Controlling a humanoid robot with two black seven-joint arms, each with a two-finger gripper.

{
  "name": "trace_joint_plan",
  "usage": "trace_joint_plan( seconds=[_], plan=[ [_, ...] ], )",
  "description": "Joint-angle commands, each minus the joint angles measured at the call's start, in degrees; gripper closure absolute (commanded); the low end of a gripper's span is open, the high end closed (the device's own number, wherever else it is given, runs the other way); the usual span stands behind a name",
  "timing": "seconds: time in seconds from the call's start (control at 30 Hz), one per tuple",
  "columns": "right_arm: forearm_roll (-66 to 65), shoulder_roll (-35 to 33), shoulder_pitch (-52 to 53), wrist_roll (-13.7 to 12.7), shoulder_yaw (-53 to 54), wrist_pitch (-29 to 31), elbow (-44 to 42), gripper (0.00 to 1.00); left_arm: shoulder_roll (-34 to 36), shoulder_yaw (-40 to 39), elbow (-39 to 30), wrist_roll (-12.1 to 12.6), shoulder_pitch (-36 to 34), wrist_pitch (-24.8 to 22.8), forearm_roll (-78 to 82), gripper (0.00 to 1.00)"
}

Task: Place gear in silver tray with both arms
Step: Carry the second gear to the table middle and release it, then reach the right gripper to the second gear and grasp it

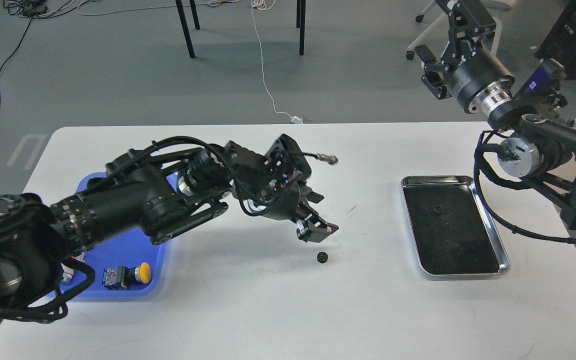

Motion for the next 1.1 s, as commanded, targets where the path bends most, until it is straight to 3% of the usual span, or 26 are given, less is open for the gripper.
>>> trace_joint_plan(
  seconds=[0.0,0.1,0.2,0.37,0.5,0.7,0.87,1.07],
  plan=[
    [-7.18,-3.75,0.05,0.01,-5.06,3.19,2.66,0.01,8.50,-1.84,-2.57,-0.01,1.55,0.21,-17.42,0.01],
    [-22.19,-6.30,0.66,0.01,-9.89,5.75,4.95,0.01,15.02,-4.03,-4.68,-0.01,6.46,0.39,-37.10,0.01],
    [-38.01,-7.98,1.89,0.01,-13.32,6.10,6.01,0.01,18.54,-12.18,-8.19,-0.01,14.27,0.22,-54.17,0.01],
    [-56.75,-7.11,7.15,0.01,-25.08,6.19,6.01,0.01,18.38,-28.62,-9.17,-0.01,29.39,0.39,-69.76,0.01],
    [-63.81,-1.67,15.06,0.01,-37.22,6.19,5.92,0.01,18.02,-36.99,-9.17,-0.01,37.14,-0.22,-74.87,0.01],
    [-66.01,10.36,22.19,0.01,-47.07,6.19,5.57,0.01,17.14,-44.38,-9.17,-0.01,41.37,-0.22,-84.01,0.01],
    [-67.95,20.74,24.57,0.01,-53.93,5.75,2.15,0.02,17.23,-44.74,-9.26,-0.01,41.90,-0.22,-85.16,0.01],
    [-67.86,26.90,24.22,0.01,-58.59,4.70,-0.23,0.06,17.32,-44.82,-10.31,-0.01,42.07,-0.22,-85.16,0.01]
  ],
)
